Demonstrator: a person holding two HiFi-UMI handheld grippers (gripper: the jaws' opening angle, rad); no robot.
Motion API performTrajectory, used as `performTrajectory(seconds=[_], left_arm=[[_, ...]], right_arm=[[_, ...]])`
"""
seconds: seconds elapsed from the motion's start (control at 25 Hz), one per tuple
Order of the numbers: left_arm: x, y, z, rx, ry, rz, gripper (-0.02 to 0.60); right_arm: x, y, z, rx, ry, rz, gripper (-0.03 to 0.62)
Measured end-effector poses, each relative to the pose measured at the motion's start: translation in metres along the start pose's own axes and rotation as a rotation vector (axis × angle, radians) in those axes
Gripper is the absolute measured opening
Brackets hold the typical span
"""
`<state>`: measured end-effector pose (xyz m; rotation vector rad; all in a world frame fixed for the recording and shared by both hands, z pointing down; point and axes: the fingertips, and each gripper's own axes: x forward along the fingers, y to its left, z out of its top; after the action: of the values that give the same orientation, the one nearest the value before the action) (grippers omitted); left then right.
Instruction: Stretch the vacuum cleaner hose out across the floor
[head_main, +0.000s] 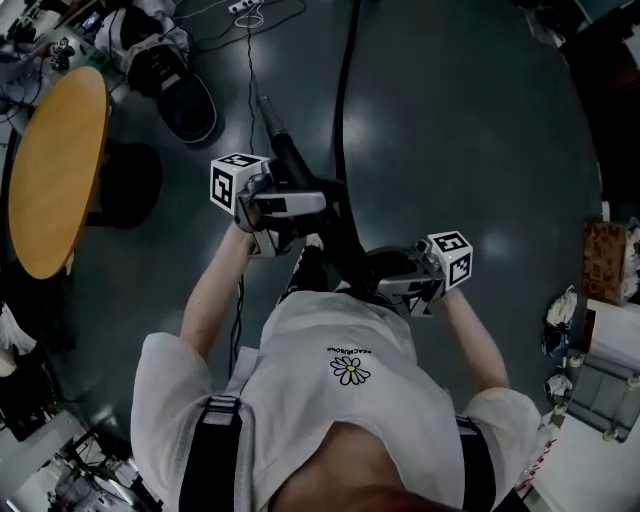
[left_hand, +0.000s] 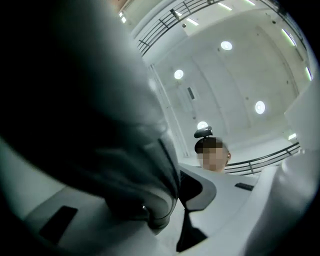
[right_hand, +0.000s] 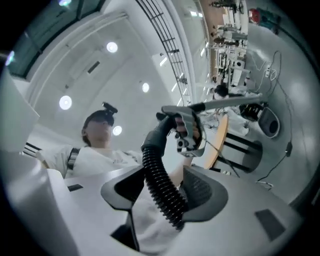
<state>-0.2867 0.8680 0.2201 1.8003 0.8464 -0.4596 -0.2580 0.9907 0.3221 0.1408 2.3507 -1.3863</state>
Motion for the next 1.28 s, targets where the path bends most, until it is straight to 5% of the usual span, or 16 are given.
performTrajectory(seconds=[0.16, 0.28, 0.36, 0.44, 0.52, 0.68, 0.84, 0.96, 1.08, 1.28], left_arm=[[-0.002, -0.012, -0.036, -0.061, -0.007, 0.084, 0.144], [-0.003, -0.031, -0.08, -0.077, 0.137, 0.099, 0.144], [-0.003, -0.05, -0.123, -0.056, 0.298, 0.09, 0.141], [0.002, -0.068, -0.173, -0.05, 0.472, 0.086, 0.141], [0.009, -0.076, -0.216, -0.038, 0.646, 0.094, 0.141], [0.021, -0.086, -0.281, 0.006, 0.875, 0.071, 0.141], [0.023, -0.075, -0.313, 0.013, 1.056, 0.125, 0.141], [0.015, -0.066, -0.316, 0.09, 1.066, 0.183, 0.141], [0.01, -0.038, -0.311, 0.289, 0.992, 0.325, 0.141], [0.005, -0.018, -0.258, 0.537, 0.628, 0.519, 0.143]], right_arm=[[0.028, 0.007, -0.05, -0.009, -0.053, -0.016, 0.229], [0.044, -0.005, -0.096, 0.021, 0.038, -0.067, 0.23], [0.016, -0.013, -0.085, 0.055, -0.131, -0.193, 0.229], [-0.034, -0.012, -0.047, 0.106, -0.459, -0.282, 0.229], [-0.053, -0.017, -0.009, 0.138, -0.589, -0.342, 0.229], [0.041, -0.014, 0.031, 0.194, -0.409, -0.261, 0.229], [0.092, 0.013, 0.059, 0.243, -0.427, -0.063, 0.236], [0.112, 0.017, 0.058, 0.097, -0.342, -0.154, 0.236], [0.118, 0.03, 0.059, -0.093, -0.268, -0.271, 0.236], [0.11, 0.081, 0.066, -0.442, -0.208, -0.333, 0.235]])
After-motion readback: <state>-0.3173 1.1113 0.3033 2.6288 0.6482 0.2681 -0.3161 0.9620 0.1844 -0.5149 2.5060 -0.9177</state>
